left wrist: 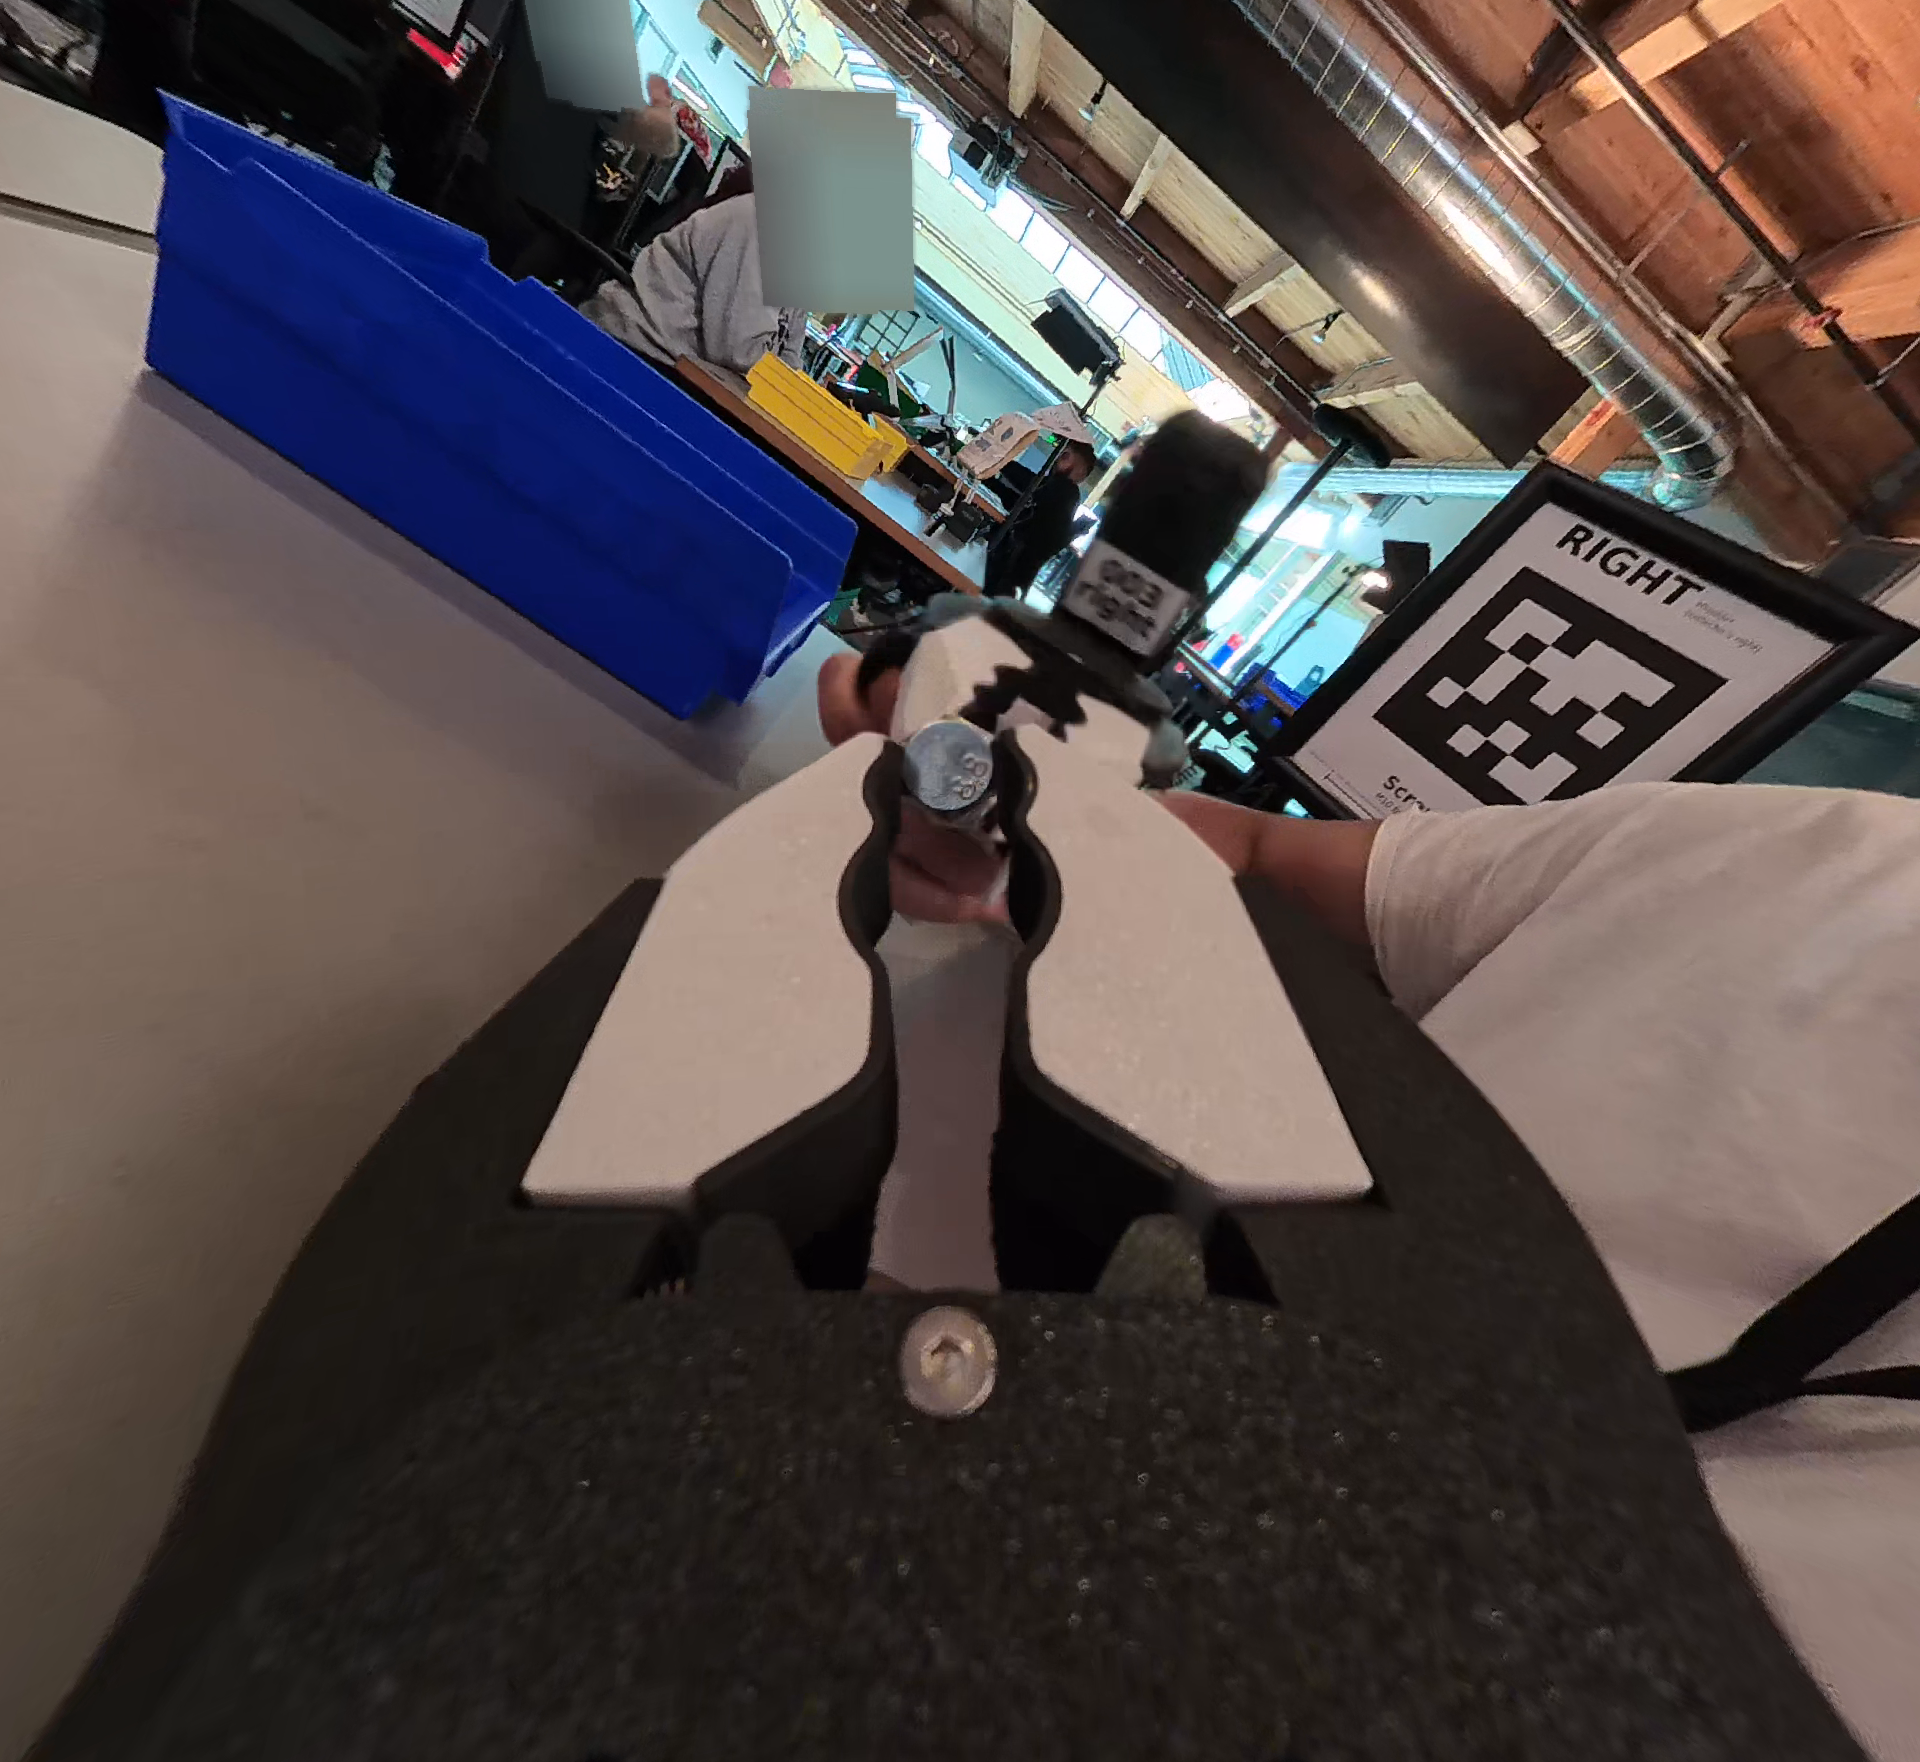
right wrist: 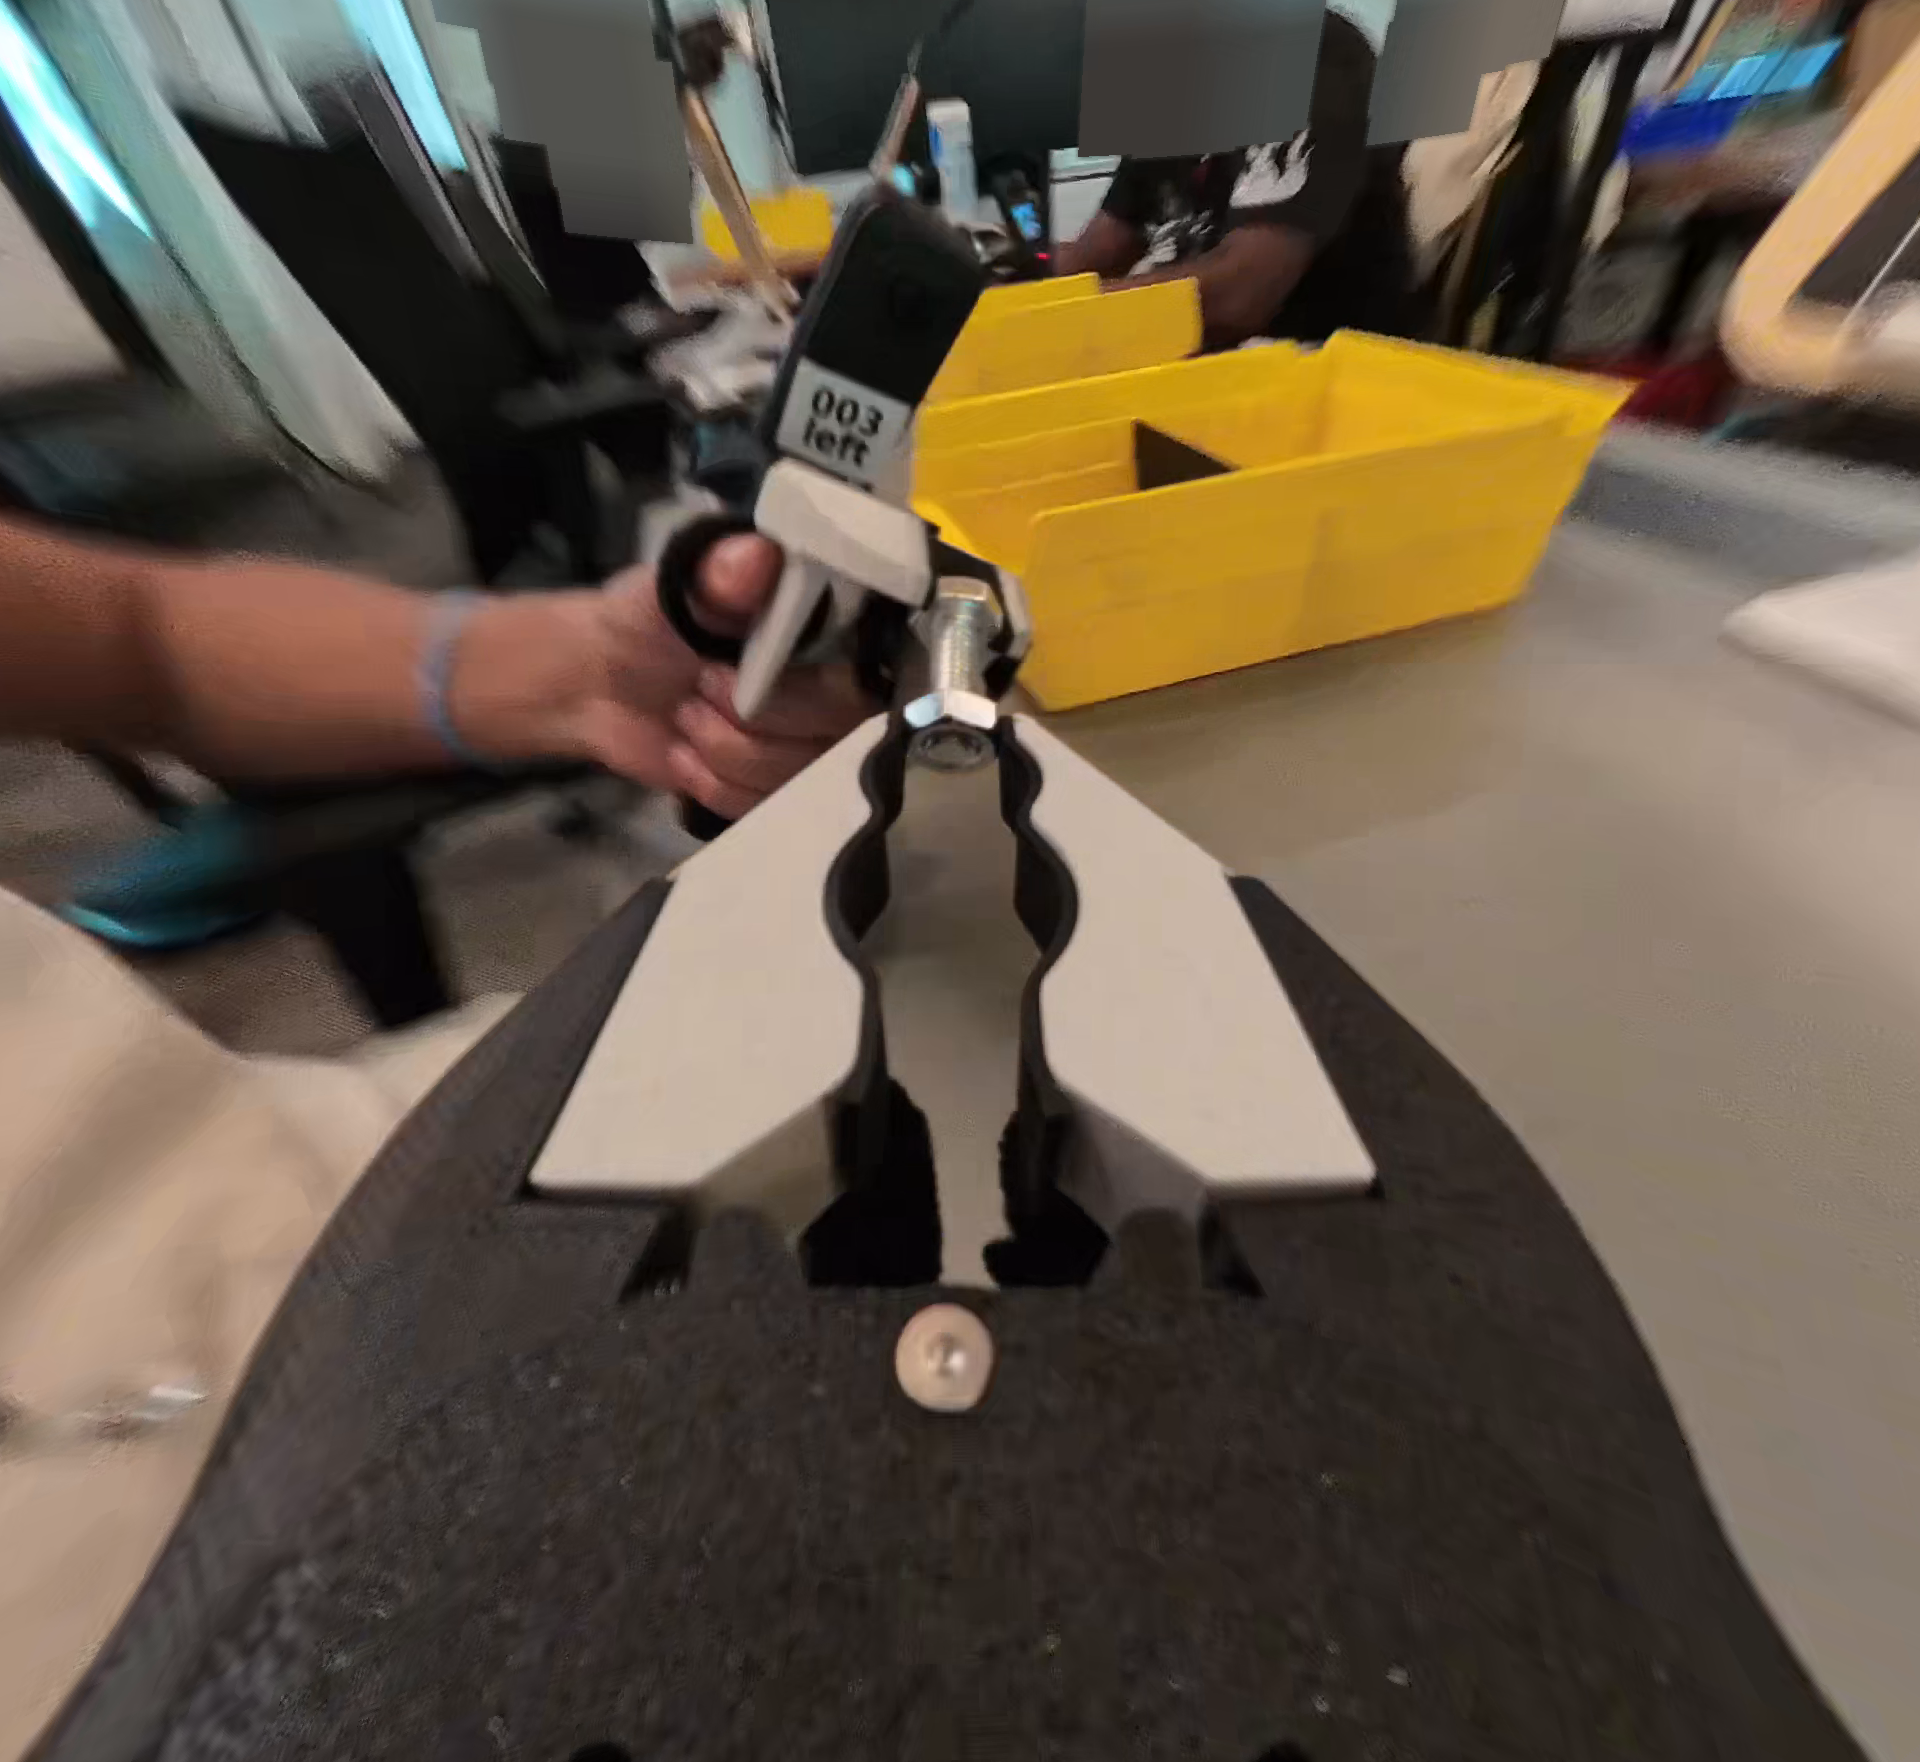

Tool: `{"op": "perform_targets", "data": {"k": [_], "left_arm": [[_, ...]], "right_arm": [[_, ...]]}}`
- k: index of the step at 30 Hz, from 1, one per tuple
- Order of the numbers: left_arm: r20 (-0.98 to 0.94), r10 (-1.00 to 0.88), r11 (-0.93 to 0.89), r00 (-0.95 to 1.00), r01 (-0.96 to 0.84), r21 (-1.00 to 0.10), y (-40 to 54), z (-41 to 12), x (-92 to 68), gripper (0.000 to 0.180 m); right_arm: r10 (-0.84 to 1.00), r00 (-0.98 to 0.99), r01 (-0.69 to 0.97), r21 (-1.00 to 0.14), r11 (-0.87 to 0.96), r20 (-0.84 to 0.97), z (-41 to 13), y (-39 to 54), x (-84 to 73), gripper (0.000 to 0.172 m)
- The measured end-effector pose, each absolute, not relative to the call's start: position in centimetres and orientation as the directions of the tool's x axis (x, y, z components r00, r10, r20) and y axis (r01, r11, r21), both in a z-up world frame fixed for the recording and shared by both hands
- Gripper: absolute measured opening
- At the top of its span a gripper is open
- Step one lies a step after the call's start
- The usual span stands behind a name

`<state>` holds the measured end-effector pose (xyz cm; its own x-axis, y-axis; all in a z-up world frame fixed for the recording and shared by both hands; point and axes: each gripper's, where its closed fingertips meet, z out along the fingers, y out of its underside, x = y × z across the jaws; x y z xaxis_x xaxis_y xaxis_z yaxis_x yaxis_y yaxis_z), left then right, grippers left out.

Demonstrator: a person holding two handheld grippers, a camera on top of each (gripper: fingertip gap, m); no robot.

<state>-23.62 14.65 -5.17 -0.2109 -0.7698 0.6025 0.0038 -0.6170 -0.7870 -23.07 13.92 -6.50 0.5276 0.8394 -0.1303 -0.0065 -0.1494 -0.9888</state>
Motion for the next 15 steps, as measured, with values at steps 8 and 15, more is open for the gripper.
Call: {"op": "perform_targets", "data": {"k": [8, 15], "left_arm": [[0.59, -0.792, -0.598, -0.157, 0.005, -0.802, 15.3, -5.7, -23.6, 0.017], [0.614, -0.774, -0.627, -0.155, 0.052, -0.777, 16.2, -5.3, -24.1, 0.017]], "right_arm": [[0.612, 0.055, -0.322, -0.595, -0.737, -0.789, -6.8, 14.5, -23.0, 0.017], [0.841, 0.462, -0.031, -0.953, -0.302, -0.281, -8.0, 15.3, -22.0, 0.052]]}}
